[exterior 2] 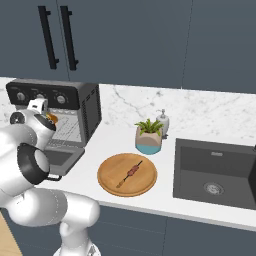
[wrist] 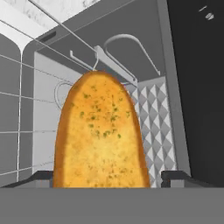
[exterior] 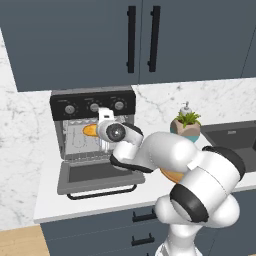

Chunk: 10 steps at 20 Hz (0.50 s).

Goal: Pick up the kebab skewer and baguette bread, and place them inside the toaster oven. Close the toaster oven door and start by setting the timer.

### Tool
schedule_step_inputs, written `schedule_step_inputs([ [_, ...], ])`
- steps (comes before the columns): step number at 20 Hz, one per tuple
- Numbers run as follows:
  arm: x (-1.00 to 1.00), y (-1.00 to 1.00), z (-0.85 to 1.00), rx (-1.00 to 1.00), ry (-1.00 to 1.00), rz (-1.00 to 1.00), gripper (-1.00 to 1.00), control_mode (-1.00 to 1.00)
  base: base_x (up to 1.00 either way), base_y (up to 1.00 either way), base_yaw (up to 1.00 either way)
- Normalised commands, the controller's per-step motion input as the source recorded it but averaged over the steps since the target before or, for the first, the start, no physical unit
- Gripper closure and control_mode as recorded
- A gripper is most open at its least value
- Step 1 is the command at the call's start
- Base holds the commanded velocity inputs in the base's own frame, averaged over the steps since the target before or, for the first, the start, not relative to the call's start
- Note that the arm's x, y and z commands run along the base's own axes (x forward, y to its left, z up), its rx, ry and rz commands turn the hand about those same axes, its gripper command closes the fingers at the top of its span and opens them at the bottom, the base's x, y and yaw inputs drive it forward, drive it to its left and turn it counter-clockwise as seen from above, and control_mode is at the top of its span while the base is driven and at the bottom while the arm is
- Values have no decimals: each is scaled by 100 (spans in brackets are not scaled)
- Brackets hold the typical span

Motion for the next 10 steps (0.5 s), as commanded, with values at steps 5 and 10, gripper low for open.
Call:
schedule_step_inputs([
  [5, 4, 0, 0, 0, 7, 0, -100, -100, 0, 0, 0],
  [10, -2, -1, 0, 0, 8, 0, -100, -100, 0, 0, 0],
])
